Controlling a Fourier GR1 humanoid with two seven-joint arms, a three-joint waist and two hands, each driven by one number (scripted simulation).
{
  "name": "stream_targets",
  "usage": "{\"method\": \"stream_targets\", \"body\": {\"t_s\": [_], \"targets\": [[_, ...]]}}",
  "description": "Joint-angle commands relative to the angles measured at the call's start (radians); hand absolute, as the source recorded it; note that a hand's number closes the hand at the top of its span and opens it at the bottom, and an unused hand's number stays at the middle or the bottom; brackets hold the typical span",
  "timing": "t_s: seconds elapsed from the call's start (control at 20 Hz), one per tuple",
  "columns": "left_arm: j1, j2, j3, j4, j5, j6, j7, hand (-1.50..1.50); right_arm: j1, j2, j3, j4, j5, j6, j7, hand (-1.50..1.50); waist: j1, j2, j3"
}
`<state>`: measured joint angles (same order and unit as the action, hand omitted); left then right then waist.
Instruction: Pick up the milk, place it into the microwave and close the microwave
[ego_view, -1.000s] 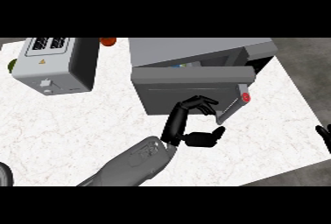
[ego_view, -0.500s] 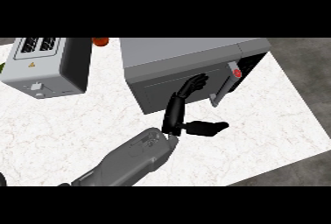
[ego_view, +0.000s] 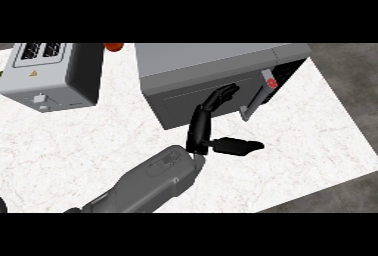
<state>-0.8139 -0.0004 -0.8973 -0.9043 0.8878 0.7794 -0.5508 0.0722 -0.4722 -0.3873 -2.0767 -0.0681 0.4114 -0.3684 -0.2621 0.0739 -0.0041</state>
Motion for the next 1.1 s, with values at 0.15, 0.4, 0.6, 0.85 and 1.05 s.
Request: {"method": "stream_targets", "body": {"t_s": [0.15, 0.4, 0.6, 0.85, 1.05], "targets": [[-0.079, 0.000, 0.047, 0.076, 0.058, 0.020, -0.024, -1.50, -0.060, -0.028, 0.002, 0.024, 0.003, -0.002, 0.015, 1.50, -0.002, 0.013, 0.000], [-0.080, 0.000, 0.046, 0.092, 0.082, 0.010, -0.056, -1.50, -0.089, -0.042, -0.004, 0.050, -0.005, -0.002, 0.026, 1.50, -0.003, 0.015, 0.000], [-0.078, 0.000, 0.030, 0.079, 0.093, 0.006, -0.074, -1.50, -0.074, 0.098, 0.092, 0.149, -0.209, 0.039, 0.059, -1.50, 0.015, 0.028, 0.007], [-0.081, 0.000, 0.035, 0.099, 0.129, -0.013, -0.089, -1.50, -0.104, 0.086, 0.094, 0.195, -0.281, 0.067, 0.091, -1.50, 0.009, 0.026, 0.003], [-0.084, 0.000, 0.030, 0.104, 0.143, -0.006, -0.113, -1.50, -0.131, 0.068, 0.078, 0.235, -0.323, 0.080, 0.106, -1.50, -0.006, 0.024, 0.003]]}}
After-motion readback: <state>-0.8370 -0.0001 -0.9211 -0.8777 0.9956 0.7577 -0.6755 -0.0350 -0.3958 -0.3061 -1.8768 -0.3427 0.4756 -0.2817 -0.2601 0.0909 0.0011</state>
